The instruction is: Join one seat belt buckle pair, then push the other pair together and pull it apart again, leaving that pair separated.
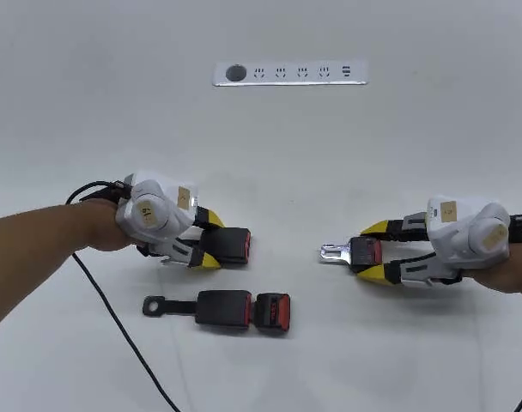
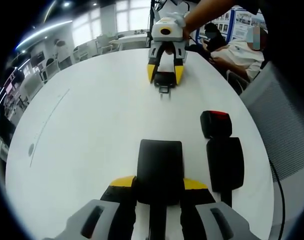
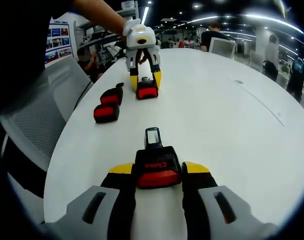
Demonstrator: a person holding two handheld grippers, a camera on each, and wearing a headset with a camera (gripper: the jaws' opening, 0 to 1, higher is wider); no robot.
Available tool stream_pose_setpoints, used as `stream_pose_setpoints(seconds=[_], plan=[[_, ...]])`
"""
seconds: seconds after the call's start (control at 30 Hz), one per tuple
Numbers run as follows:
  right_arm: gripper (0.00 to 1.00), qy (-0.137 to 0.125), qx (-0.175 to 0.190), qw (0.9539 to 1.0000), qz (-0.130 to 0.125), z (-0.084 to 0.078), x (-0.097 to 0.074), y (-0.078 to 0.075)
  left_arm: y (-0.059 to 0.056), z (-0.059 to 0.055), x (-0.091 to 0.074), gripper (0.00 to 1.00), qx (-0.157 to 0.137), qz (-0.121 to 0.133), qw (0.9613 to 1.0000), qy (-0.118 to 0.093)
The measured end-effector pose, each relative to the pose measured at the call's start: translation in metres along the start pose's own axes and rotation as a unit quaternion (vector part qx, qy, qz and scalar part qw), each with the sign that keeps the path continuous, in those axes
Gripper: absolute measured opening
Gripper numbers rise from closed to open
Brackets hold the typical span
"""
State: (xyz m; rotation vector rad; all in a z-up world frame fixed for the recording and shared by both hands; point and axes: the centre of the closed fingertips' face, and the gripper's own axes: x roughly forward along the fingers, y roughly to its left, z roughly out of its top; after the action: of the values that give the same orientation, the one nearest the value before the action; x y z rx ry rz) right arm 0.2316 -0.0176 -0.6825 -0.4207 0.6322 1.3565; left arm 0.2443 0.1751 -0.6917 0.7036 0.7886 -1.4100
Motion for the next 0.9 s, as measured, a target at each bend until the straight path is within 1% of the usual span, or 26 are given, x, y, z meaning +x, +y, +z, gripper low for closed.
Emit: stream_pose_setpoints(seconds=[0.07,0.13,0.2,0.3,0.43,0.63,0.73,0.9], plan=[[0.35,0.003,-0.011,0.9999,-0.002,-0.003,-0.001,-0.001,0.000,0.000,0.000,0.34,0.001,-0.001,1.0000,0.001],[0.35,0.003,-0.007,1.0000,-0.002,-0.005,-0.002,-0.002,0.000,0.000,0.000,0.34,0.000,-0.001,1.0000,0.003],[0.35,0.005,-0.014,0.9999,-0.003,-0.008,-0.005,-0.001,0.000,-0.001,0.000,0.34,0.001,-0.001,1.0000,0.005],[0.35,0.003,-0.003,1.0000,-0.002,-0.010,-0.008,-0.003,0.000,-0.001,0.000,0.34,0.001,-0.001,1.0000,0.007],[0.35,0.005,-0.004,1.0000,0.000,-0.014,-0.011,-0.004,0.000,-0.001,0.000,0.34,0.001,-0.001,1.0000,0.008],[0.35,0.007,0.003,0.9999,-0.011,-0.016,-0.013,-0.010,0.000,-0.001,0.000,0.34,0.000,-0.001,1.0000,0.008],[0.36,0.014,-0.012,0.9997,-0.014,-0.019,-0.013,-0.011,0.000,-0.001,0.000,0.34,0.000,-0.001,1.0000,0.009],[0.36,0.022,-0.014,0.9996,-0.012,-0.019,-0.014,-0.013,0.001,-0.002,0.001,0.34,-0.002,-0.001,0.9999,0.011]])
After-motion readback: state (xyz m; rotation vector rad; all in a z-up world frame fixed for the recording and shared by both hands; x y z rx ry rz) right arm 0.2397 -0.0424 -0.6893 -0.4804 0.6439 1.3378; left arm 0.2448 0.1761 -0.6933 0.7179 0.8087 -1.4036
